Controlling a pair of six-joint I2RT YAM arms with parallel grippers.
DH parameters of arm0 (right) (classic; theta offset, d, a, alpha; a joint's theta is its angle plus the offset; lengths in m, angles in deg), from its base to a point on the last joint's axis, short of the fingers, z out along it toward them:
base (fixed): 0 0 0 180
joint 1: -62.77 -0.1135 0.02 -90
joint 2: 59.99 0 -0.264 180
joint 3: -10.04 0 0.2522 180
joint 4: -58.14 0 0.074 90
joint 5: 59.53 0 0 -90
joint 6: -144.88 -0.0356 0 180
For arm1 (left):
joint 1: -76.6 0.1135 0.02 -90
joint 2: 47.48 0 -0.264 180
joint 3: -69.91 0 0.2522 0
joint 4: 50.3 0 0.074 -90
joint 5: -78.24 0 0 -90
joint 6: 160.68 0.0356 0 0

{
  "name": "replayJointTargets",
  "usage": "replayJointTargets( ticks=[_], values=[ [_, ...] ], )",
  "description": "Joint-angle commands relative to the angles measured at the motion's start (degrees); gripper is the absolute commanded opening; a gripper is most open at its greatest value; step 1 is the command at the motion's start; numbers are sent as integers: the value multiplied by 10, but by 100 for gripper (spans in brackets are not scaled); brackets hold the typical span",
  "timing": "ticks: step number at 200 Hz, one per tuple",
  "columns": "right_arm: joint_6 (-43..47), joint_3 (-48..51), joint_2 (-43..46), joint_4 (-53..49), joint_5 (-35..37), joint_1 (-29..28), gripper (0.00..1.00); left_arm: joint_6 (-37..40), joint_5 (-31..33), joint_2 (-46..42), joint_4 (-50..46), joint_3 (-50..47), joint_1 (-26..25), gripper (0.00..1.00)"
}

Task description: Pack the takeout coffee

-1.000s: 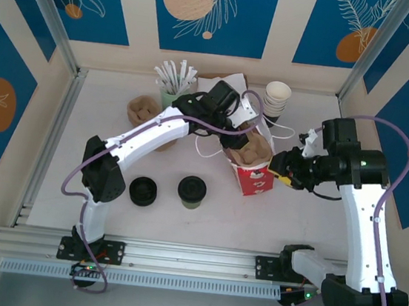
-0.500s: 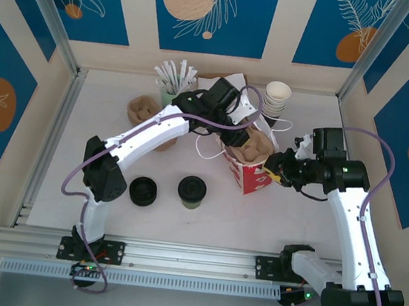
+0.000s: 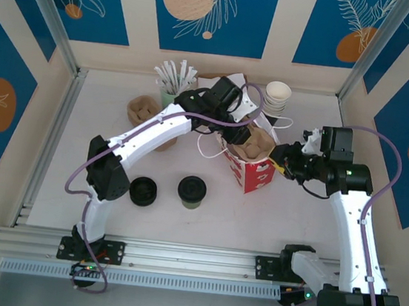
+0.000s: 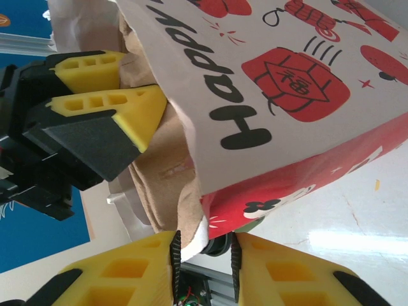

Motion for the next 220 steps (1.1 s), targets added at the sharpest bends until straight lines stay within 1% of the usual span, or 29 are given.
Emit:
replayJointTargets(
  ticks=[1, 30, 81, 115, 155, 175, 220],
  values=[
    [-7, 7, 10, 16, -19, 7, 30, -9, -1, 11, -17, 21, -1, 31],
    [-10, 15, 9, 25, -16, 9, 30, -12, -2, 12, -18, 23, -2, 31],
    [-16, 35, 9, 39, -13, 10, 25, -18, -4, 11, -19, 23, -1, 31],
    [-14, 37, 9, 52, -19, 10, 14, -21, -6, 11, -19, 23, -1, 31],
    [-3, 32, 11, 46, -29, 10, 0, -26, 4, 11, -18, 23, -2, 31],
    [-3, 27, 15, 26, -29, 12, 0, -29, 21, 13, -18, 23, -1, 31],
    [4, 15, 24, -24, -60, 20, 0, -23, 60, 21, -19, 25, 0, 30]
  ],
)
